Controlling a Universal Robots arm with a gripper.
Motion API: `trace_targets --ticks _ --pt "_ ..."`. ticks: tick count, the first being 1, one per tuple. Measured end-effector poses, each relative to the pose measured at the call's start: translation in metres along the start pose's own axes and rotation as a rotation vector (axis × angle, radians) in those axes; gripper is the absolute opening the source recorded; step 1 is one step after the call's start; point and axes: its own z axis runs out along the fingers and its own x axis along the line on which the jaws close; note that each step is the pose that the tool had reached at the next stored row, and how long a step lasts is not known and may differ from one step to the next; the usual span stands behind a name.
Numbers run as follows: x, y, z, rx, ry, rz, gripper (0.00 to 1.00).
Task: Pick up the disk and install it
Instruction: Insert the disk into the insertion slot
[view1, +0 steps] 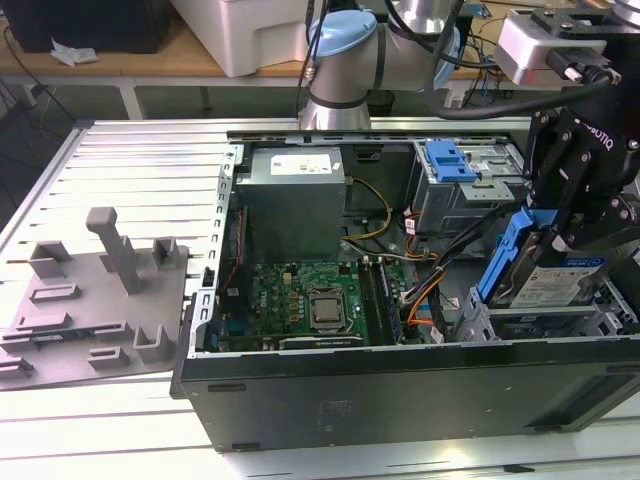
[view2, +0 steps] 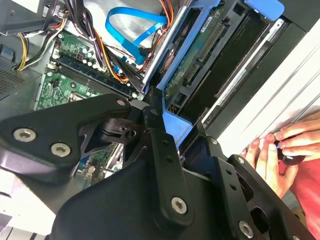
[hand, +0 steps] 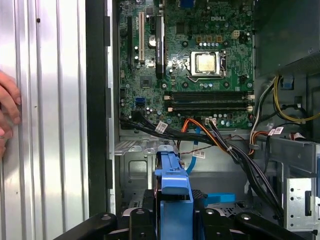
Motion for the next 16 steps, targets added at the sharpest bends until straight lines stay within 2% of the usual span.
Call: trace_targets --ticks 1,2,16 --pt "0.0000 0.0000 0.0000 -0.0001 0.0003 0.000 0.37" --pt "0.0000 0.0000 0.0000 -0.0002 0.0001 0.000 0.44" --pt "0.0000 0.0000 0.0000 -0.0001 0.0014 0.000 0.44"
